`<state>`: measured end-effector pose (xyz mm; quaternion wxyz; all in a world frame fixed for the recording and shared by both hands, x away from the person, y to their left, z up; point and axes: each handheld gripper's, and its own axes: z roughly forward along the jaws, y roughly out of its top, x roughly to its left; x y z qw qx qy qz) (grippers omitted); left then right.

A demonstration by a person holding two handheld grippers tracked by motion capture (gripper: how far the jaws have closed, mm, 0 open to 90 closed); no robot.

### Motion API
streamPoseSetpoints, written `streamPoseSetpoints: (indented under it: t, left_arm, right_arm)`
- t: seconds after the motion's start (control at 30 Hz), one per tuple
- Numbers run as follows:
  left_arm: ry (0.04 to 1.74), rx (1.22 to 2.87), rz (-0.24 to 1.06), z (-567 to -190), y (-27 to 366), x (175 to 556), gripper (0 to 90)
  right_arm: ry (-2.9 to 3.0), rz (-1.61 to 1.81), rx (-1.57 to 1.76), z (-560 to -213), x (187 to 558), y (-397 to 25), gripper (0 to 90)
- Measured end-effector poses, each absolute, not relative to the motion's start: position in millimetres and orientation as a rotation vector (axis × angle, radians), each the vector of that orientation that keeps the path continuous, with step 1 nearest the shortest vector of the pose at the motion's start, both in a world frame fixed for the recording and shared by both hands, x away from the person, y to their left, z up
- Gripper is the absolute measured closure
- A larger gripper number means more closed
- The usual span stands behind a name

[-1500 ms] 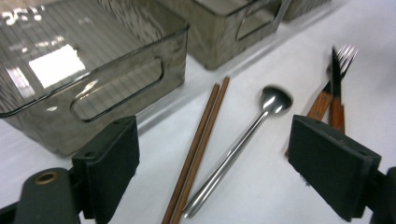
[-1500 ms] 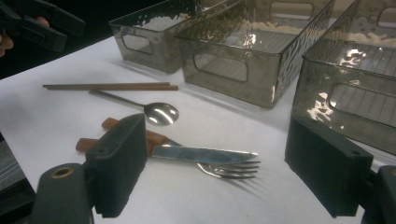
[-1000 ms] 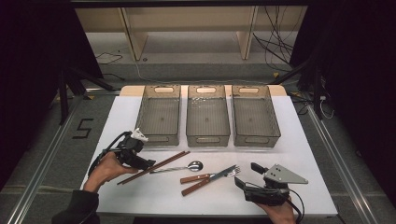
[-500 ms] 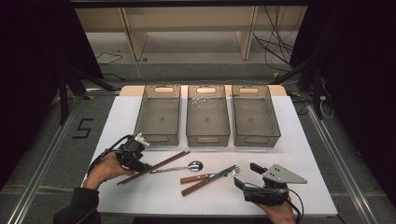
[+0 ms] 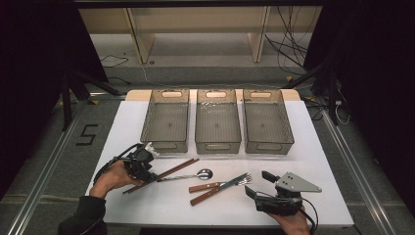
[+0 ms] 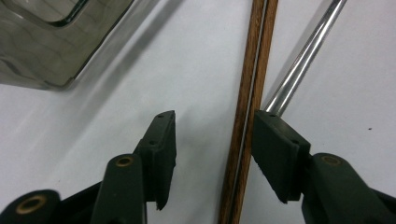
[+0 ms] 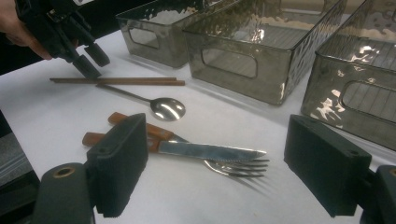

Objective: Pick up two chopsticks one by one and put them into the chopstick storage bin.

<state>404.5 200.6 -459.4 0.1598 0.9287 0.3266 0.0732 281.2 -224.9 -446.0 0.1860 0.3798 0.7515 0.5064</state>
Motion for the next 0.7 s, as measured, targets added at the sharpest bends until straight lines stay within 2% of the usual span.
streamPoseSetpoints:
  t: [0.47, 0.7]
  left_arm:
    - [0.887, 2.712, 0.237, -464.9, 193.6, 407.4, 56.1]
    - [0.855, 2.730, 0.194, -464.0, 191.8, 407.8, 66.1]
  right_arm:
    - [2.120, 1.426, 1.072, -446.3, 281.8, -224.4, 22.6]
    - [2.124, 1.423, 1.075, -446.7, 282.3, -224.2, 22.7]
